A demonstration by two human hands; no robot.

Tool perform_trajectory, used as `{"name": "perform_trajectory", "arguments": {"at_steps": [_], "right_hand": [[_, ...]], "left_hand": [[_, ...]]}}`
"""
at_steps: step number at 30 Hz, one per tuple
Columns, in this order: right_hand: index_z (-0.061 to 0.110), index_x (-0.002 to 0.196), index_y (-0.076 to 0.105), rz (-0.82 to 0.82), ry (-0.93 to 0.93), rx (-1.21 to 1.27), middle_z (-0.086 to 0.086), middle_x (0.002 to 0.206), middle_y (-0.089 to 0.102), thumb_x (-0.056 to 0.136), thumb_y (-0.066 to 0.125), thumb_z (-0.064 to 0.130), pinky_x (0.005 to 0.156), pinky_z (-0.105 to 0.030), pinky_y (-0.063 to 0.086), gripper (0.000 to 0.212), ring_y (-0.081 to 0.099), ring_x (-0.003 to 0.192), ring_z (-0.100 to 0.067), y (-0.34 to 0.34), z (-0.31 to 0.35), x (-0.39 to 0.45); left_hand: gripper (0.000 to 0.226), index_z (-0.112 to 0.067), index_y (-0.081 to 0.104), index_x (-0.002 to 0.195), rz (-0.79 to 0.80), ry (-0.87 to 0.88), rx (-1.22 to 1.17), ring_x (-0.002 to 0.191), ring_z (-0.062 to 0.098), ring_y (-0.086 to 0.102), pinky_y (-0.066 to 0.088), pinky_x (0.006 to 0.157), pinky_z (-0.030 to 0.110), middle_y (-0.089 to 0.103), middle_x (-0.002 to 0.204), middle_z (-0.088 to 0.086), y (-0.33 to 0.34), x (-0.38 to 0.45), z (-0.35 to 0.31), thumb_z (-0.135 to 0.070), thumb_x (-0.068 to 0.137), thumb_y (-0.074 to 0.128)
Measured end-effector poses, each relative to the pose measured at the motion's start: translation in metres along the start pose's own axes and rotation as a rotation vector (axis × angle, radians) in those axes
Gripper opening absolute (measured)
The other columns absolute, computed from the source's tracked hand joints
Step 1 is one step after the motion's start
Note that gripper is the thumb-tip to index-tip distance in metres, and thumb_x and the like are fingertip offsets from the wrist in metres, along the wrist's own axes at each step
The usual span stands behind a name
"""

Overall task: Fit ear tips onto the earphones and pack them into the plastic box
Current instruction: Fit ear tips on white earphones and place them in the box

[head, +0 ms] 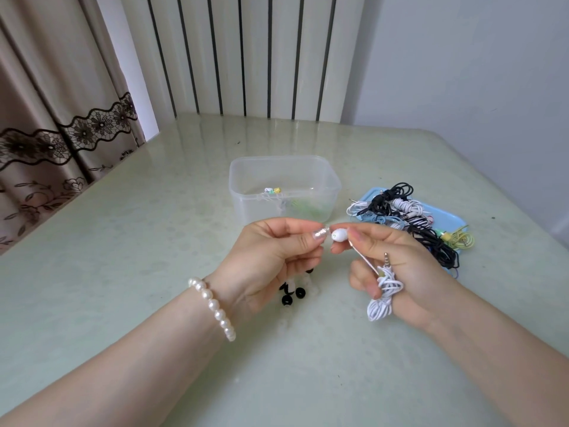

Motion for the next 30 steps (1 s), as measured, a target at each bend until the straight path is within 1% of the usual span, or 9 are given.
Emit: {"name": "perform_trajectory", "arguments": {"at_steps": [3,6,10,14,21,25,26,28,30], "right_hand": [[0.016,0.059,0.071,-0.028,0.026,-0.015,-0.005,0.072,0.068,0.067,0.055,0.035,0.041,-0.023,0.027,0.026,0.032,0.024,-0.011,-0.005,0.001,0.001],[0.014,0.047,0.062,-0.086,0.026,-0.07,-0.007,0.062,0.065,0.066,0.058,0.036,0.041,-0.022,0.025,0.03,0.033,0.023,-0.013,-0.014,0.002,0.003],[0.004,0.051,0.055,-0.088,0.049,-0.121,-0.01,0.051,0.06,0.062,0.063,0.016,0.032,-0.013,0.027,0.018,0.033,0.024,-0.014,-0.015,-0.002,0.002],[0.006,0.056,0.041,-0.07,0.044,-0.167,-0.015,0.055,0.063,0.069,0.062,0.004,0.033,-0.013,0.028,0.025,0.035,0.023,-0.016,-0.013,-0.004,0.001],[0.011,0.062,0.034,-0.062,0.041,-0.23,-0.018,0.061,0.065,0.084,0.055,0.002,0.034,-0.015,0.029,0.032,0.033,0.023,-0.017,-0.011,-0.007,0.003],[0.011,0.08,0.04,-0.021,0.015,-0.261,-0.015,0.065,0.068,0.084,0.054,0.006,0.032,-0.012,0.029,0.016,0.034,0.024,-0.017,-0.008,-0.005,0.004],[0.011,0.089,0.044,-0.012,0.014,-0.268,-0.013,0.067,0.069,0.083,0.055,0.009,0.033,-0.013,0.03,0.012,0.035,0.025,-0.016,-0.007,-0.005,0.004],[0.014,0.105,0.052,0.015,0.021,-0.291,-0.011,0.074,0.072,0.077,0.057,0.017,0.034,-0.016,0.033,0.028,0.037,0.027,-0.015,-0.007,-0.005,0.004],[0.014,0.106,0.059,0.041,0.008,-0.324,-0.009,0.081,0.073,0.074,0.056,0.023,0.036,-0.018,0.034,0.033,0.038,0.027,-0.015,-0.005,-0.003,0.003]], "left_hand": [[0.009,-0.005,0.064,0.071,-0.114,0.139,0.068,0.047,0.006,0.056,0.052,0.055,0.018,0.062,0.054,-0.001,-0.026,0.009,-0.022,-0.009,0.063,0.068],[0.011,-0.01,0.066,0.068,-0.237,0.216,0.395,0.051,0.005,0.052,0.046,0.055,0.012,0.062,0.058,-0.001,-0.051,0.016,-0.036,-0.002,0.073,0.07],[0.007,-0.017,0.069,0.073,-0.193,0.201,0.899,0.054,0.004,0.053,0.041,0.051,0.011,0.063,0.067,-0.005,-0.042,0.022,-0.018,-0.013,0.076,0.074],[0.015,-0.02,0.071,0.096,-0.124,0.28,1.296,0.078,0.007,0.048,0.032,0.063,0.011,0.051,0.085,-0.01,-0.021,0.018,-0.011,-0.023,0.082,0.066],[0.01,-0.016,0.074,0.085,-0.111,0.323,1.365,0.085,0.011,0.056,0.041,0.071,0.018,0.064,0.089,-0.001,-0.016,0.013,-0.014,-0.018,0.082,0.065],[0.008,-0.017,0.072,0.084,-0.113,0.368,1.366,0.08,0.01,0.052,0.036,0.066,0.017,0.062,0.088,-0.002,-0.014,0.011,-0.017,-0.018,0.081,0.065],[0.007,-0.017,0.071,0.082,-0.128,0.37,1.334,0.076,0.009,0.053,0.036,0.065,0.017,0.063,0.086,-0.003,-0.015,0.01,-0.02,-0.019,0.081,0.065],[0.007,-0.018,0.069,0.074,-0.162,0.357,1.165,0.064,0.003,0.055,0.04,0.061,0.016,0.066,0.075,-0.007,-0.019,0.009,-0.025,-0.019,0.08,0.067],[0.011,-0.014,0.067,0.068,-0.163,0.298,0.873,0.058,0.004,0.06,0.046,0.057,0.019,0.068,0.067,-0.004,-0.022,0.008,-0.026,-0.015,0.079,0.071]]}}
Point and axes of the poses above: each hand's wrist, its own x-axis towards the middle knuckle, its own y-axis out of the palm, z = x × y, the point moved 9 cm from there along x, towards the middle knuckle
